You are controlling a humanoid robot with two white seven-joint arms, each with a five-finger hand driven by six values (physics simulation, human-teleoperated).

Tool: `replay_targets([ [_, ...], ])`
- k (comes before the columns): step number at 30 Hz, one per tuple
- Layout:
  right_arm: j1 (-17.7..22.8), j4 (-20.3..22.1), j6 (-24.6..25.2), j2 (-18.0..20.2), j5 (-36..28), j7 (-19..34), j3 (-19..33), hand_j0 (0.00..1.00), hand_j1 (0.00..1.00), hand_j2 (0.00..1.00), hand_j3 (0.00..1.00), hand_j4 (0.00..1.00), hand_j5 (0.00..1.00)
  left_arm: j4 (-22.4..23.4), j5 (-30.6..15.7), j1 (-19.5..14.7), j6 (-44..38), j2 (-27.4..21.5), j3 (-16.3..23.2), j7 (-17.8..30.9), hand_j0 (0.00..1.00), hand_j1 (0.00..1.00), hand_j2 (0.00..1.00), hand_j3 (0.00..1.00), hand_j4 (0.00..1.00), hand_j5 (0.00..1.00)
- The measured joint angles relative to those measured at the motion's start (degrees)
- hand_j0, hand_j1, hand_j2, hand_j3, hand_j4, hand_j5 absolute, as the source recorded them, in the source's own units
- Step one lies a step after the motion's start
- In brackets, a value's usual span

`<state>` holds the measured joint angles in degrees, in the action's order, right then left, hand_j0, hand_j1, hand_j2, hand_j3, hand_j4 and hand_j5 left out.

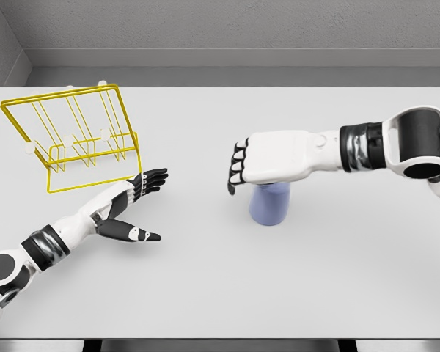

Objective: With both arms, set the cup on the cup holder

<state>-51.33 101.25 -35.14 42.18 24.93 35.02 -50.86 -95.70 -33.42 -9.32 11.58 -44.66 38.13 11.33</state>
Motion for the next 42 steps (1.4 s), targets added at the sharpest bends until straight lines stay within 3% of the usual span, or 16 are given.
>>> replay_targets([
  [1,-0.8,0.0,0.0,0.0,0.0,0.0,0.2,0.74,0.74,0.74,0.74,0.74,0.74,0.0,0.0,0.0,0.0,0.0,0.0,0.0,1.00,1.00,1.00,1.00,1.00,1.00],
  [3,-1.9,0.0,0.0,0.3,-0.6,0.0,1.9,0.98,0.98,0.98,0.98,0.98,0.98,0.1,0.0,0.0,0.0,0.1,0.0,0.0,1.00,1.00,1.00,1.00,1.00,1.00],
  [7,-1.1,0.0,0.0,3.1,-3.2,0.0,7.7,1.00,1.00,1.00,1.00,1.00,1.00,0.2,0.0,0.0,0.0,0.3,0.1,0.0,1.00,1.00,1.00,1.00,1.00,1.00],
  [11,12.0,-0.3,-0.1,8.8,-9.1,0.0,20.0,1.00,1.00,1.00,1.00,1.00,1.00,-0.2,0.0,-0.4,0.0,0.7,0.2,0.0,1.00,1.00,1.00,1.00,1.00,1.00],
  [13,14.4,-0.5,-0.1,10.5,-11.6,0.0,25.6,1.00,1.00,1.00,1.00,1.00,1.00,-0.5,0.0,-0.5,0.0,1.3,0.4,0.0,1.00,1.00,1.00,1.00,1.00,1.00],
  [16,17.0,-2.4,0.0,11.7,-14.7,0.0,29.7,1.00,1.00,1.00,1.00,1.00,1.00,-0.7,0.1,-1.3,-0.1,2.6,0.6,0.0,1.00,1.00,1.00,1.00,1.00,1.00],
  [18,19.3,-3.9,-0.1,11.0,-16.1,0.0,31.1,1.00,1.00,1.00,1.00,1.00,1.00,-0.7,0.3,-1.9,-0.3,3.7,0.8,0.0,1.00,1.00,1.00,1.00,1.00,1.00],
  [21,28.8,-6.9,-0.2,5.9,-16.6,0.0,36.7,1.00,1.00,1.00,1.00,1.00,1.00,-0.7,0.5,-3.9,-1.7,5.4,1.5,0.0,1.00,1.00,1.00,1.00,1.00,1.00],
  [25,33.5,-13.6,-0.1,1.3,-16.9,0.0,45.2,1.00,1.00,1.00,1.00,1.00,1.00,-0.7,0.7,-6.0,-3.6,7.4,3.2,0.0,1.00,1.00,1.00,1.00,1.00,1.00],
  [28,33.7,-17.5,0.0,-0.4,-17.1,0.0,50.6,1.00,1.00,1.00,1.00,1.00,1.00,-0.7,0.8,-7.6,-4.8,8.4,4.4,-0.1,1.00,1.00,1.00,1.00,1.00,1.00],
  [32,33.8,-19.0,0.0,-1.5,-17.2,0.0,52.9,1.00,1.00,1.00,1.00,1.00,1.00,-0.5,0.9,-8.8,-6.7,10.6,5.4,-0.1,1.00,1.00,1.00,1.00,1.00,1.00],
  [42,35.0,-15.3,0.0,-3.8,-17.0,0.0,53.6,1.00,1.00,1.00,1.00,1.00,1.00,-0.1,1.1,-10.8,-7.8,14.0,7.7,-0.1,1.00,1.00,1.00,1.00,1.00,1.00],
])
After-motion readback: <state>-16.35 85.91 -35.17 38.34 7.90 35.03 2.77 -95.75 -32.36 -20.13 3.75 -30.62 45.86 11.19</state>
